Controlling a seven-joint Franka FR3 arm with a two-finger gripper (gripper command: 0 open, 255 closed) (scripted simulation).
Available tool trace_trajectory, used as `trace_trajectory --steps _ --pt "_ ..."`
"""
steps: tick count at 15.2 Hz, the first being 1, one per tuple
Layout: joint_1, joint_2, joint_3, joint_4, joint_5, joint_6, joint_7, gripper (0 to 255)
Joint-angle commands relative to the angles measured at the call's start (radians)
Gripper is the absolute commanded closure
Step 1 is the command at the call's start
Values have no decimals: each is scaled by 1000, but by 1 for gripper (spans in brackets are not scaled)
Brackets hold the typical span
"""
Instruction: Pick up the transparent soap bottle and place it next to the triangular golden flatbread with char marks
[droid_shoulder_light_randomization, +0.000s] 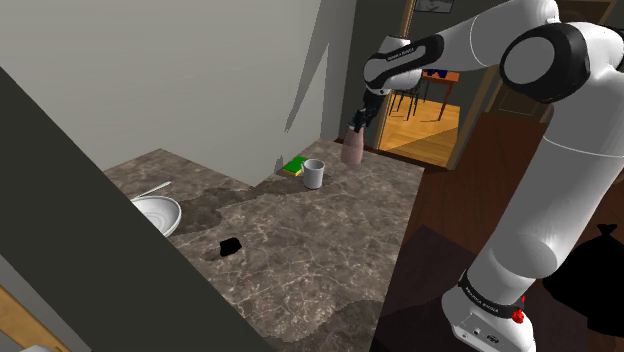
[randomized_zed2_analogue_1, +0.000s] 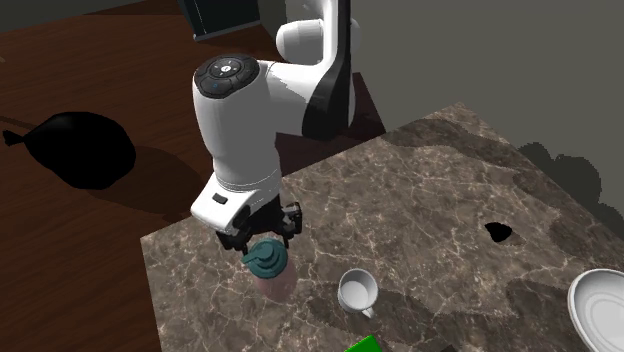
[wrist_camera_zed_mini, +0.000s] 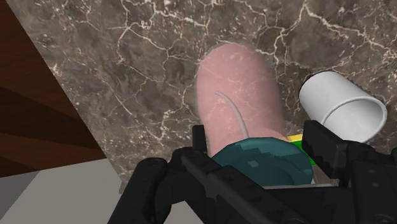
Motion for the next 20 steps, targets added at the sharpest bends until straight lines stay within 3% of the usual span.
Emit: trace_trajectory --steps 1,20 --pt "0 -9 -1 19 -6 -27 4 255" --pt "1 -42 -4 236 -30 -275 30 255"
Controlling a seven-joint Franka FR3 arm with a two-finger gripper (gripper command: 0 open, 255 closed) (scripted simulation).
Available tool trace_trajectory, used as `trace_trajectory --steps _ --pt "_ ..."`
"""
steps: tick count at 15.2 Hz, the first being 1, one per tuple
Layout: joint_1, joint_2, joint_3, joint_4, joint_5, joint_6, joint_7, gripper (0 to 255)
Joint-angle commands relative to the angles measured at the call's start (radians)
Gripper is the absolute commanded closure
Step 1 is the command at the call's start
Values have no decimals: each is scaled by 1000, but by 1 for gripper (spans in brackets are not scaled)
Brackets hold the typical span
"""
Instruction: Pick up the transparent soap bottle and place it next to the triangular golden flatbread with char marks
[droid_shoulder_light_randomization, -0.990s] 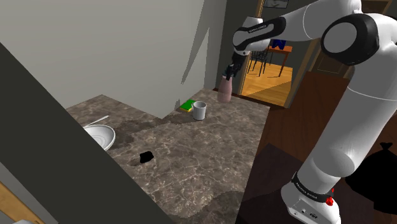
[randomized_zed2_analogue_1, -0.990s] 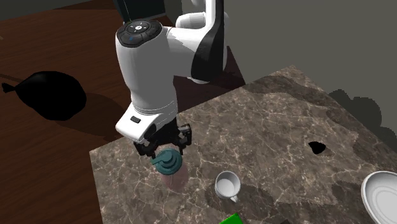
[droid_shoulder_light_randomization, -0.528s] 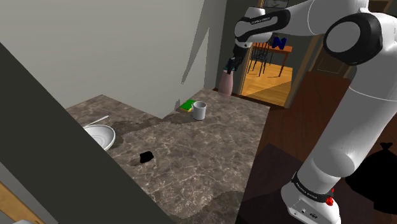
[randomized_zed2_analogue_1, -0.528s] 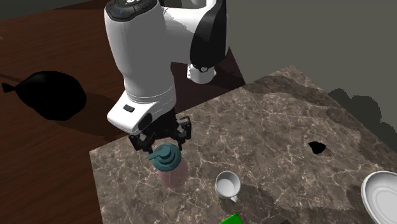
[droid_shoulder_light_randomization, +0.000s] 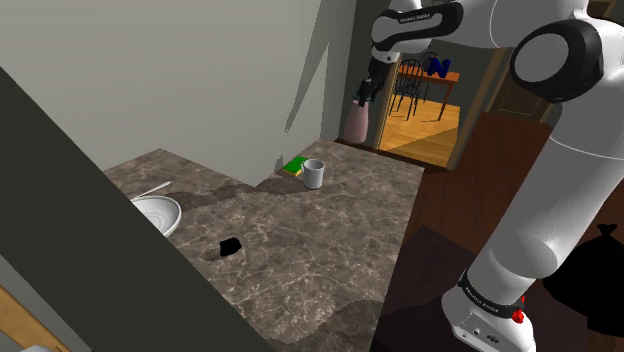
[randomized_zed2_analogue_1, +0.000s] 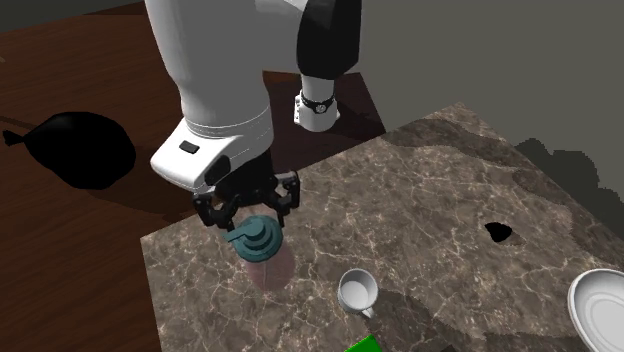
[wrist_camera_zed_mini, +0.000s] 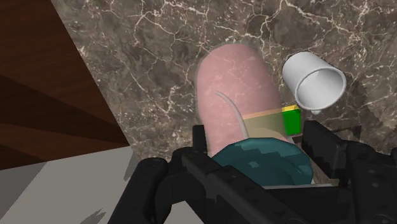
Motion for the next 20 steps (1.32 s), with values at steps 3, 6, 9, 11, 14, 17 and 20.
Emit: trace_trajectory --steps 3,6,9,11,14,17,20 --pt "-1 3 -1 60 0 -57 2 255" --pt "-3 7 -2 106 1 -99 3 255" --pt "-4 14 -3 155 3 -141 3 255" --pt "-6 21 -4 190 5 -170 3 255" --pt "-8 33 -6 245 9 -214 3 255" --pt "-12 47 -7 305 15 -260 2 255" --pt "-17 66 -10 370 22 -308 0 255"
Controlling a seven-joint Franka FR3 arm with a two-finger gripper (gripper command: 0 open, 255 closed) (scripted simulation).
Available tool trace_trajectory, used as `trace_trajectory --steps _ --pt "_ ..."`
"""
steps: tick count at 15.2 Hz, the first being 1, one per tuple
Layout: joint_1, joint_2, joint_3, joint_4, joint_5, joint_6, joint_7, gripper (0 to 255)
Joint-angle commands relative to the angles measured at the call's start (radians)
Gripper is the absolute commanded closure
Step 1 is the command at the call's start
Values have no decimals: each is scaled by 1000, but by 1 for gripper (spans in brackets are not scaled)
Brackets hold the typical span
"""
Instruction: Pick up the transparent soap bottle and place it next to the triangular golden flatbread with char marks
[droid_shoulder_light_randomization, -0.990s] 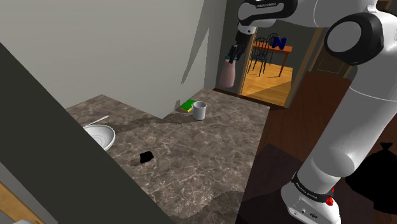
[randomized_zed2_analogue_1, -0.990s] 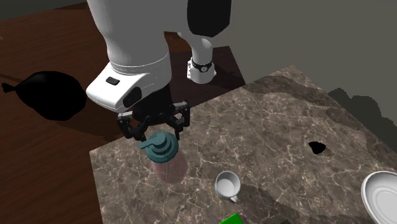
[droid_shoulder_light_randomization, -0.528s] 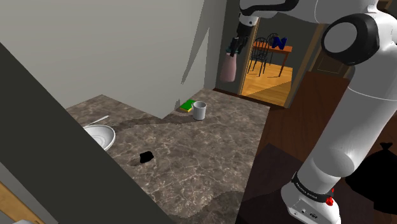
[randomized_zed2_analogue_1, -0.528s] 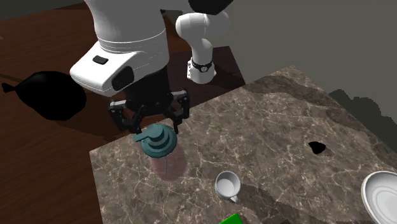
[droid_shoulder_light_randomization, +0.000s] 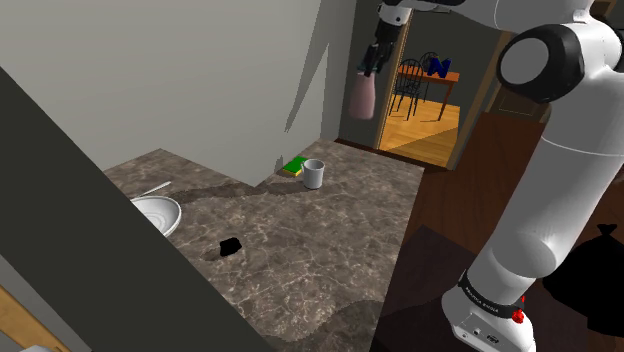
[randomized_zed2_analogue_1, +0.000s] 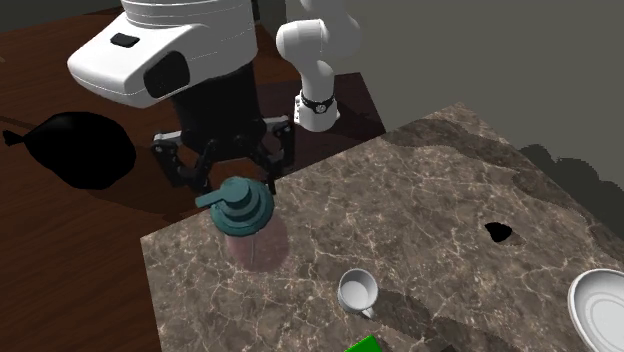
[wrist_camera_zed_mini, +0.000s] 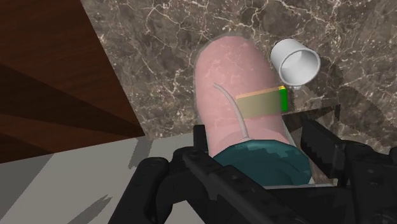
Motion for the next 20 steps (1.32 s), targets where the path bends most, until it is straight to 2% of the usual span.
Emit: trace_trajectory --steps 1,10,20 --pt "-2 12 -1 36 5 -24 0 255" --pt "130 -96 103 -94 -87 12 230 255" --pt "252 -103 224 -100 -146 4 474 255"
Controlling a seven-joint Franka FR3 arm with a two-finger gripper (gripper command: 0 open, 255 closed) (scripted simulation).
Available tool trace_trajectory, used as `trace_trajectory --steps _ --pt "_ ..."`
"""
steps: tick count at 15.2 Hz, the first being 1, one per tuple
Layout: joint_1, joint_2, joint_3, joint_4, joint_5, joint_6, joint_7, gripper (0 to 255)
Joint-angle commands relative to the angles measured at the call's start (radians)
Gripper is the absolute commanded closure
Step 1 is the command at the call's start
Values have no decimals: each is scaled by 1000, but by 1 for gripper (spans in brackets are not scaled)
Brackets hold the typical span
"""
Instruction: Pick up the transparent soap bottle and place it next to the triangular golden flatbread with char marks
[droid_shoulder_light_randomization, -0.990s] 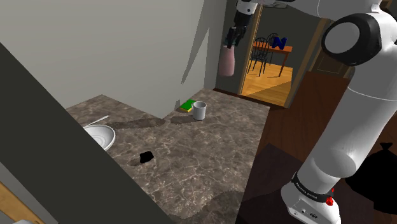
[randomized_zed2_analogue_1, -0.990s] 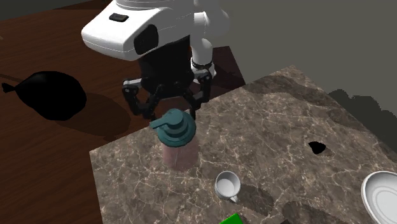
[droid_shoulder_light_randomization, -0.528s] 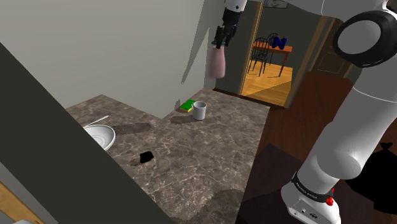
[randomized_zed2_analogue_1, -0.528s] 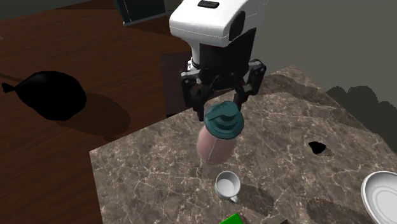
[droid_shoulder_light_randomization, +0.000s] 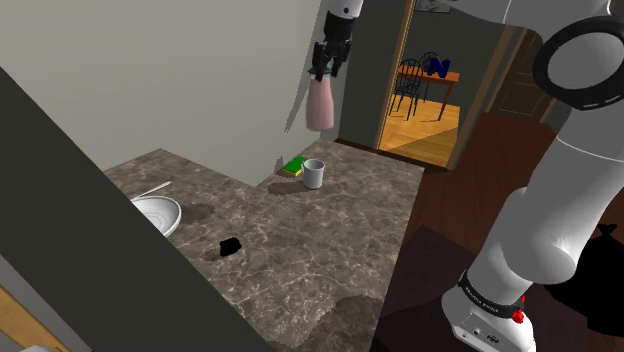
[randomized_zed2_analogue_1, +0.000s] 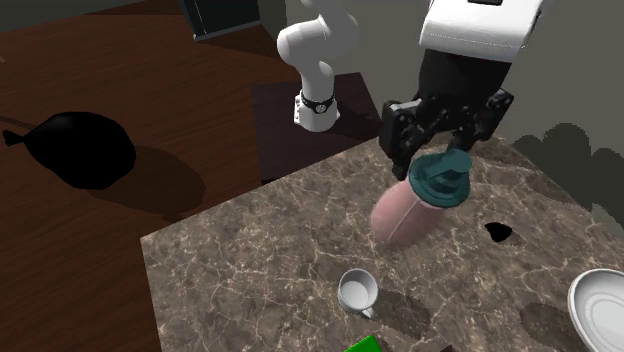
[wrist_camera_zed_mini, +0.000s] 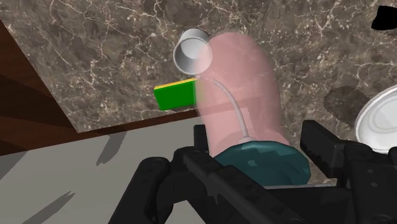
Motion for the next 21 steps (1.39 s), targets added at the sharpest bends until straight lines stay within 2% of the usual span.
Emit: trace_trajectory --steps 1,7,13,18,21 --pt "25 4 25 5 -11 -3 52 255" --pt "97 60 91 79 -40 -31 189 255" --pt "174 159 149 214 -73 -80 318 255" --pt "247 287 186 398 -105 -149 415 255" --pt "299 397 201 567 -128 -217 464 255"
